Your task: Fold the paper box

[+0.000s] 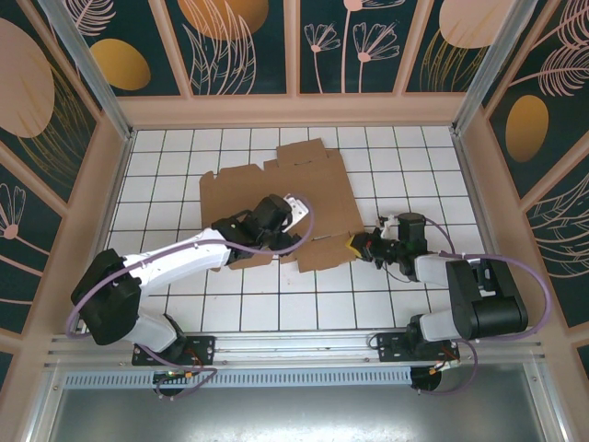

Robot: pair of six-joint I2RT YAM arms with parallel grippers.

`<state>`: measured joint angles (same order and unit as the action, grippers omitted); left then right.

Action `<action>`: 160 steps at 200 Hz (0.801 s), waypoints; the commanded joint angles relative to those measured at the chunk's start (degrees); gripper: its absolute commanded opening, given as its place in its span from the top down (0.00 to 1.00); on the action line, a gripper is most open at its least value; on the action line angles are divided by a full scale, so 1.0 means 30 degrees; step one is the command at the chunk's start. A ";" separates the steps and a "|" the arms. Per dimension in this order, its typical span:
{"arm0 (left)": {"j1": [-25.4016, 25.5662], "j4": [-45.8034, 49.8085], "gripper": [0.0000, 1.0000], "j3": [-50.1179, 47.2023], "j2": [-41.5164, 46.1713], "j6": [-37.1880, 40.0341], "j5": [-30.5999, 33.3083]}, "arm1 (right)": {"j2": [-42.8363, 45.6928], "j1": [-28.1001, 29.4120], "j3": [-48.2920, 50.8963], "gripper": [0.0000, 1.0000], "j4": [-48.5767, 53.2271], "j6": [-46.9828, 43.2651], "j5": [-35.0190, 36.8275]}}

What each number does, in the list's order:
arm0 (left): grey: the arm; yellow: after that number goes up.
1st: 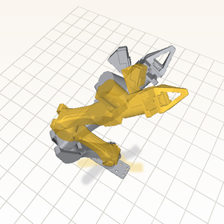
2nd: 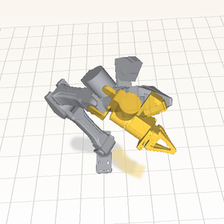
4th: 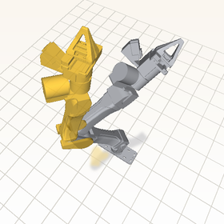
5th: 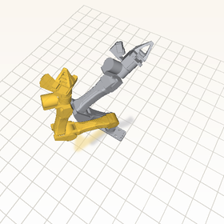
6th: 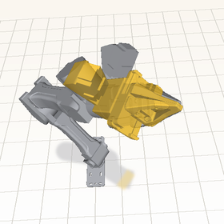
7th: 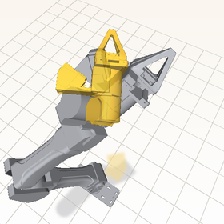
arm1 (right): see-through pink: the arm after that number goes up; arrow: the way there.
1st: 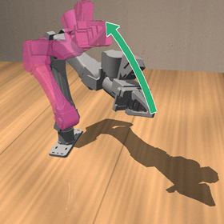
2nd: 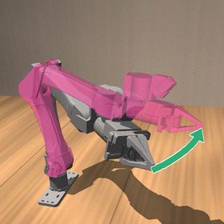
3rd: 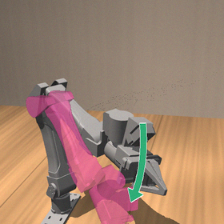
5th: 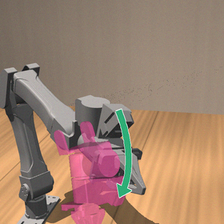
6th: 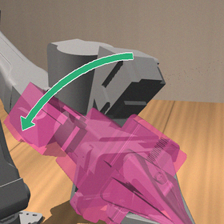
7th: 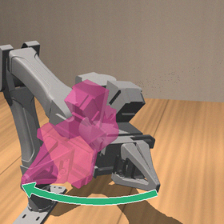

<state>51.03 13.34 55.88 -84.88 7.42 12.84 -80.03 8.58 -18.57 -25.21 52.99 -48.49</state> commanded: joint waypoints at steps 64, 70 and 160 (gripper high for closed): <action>0.2386 -0.1956 0.07 -0.1131 -0.0732 0.4093 -0.0677 | -0.0651 -0.0018 0.0126 1.00 -0.0962 0.0602 0.0370; 0.2516 -0.1998 0.07 -0.0908 -0.0996 0.3989 -0.0733 | -0.0652 -0.0018 0.0125 1.00 -0.0971 0.0639 0.0343; 0.5443 -0.3058 0.07 0.1275 -0.4738 0.2501 0.1266 | -0.0383 -0.0075 0.0322 1.00 -0.1190 0.1334 0.0430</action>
<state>66.24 6.33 57.39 -96.79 17.17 13.10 -81.54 8.58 -18.57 -26.87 55.92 -48.05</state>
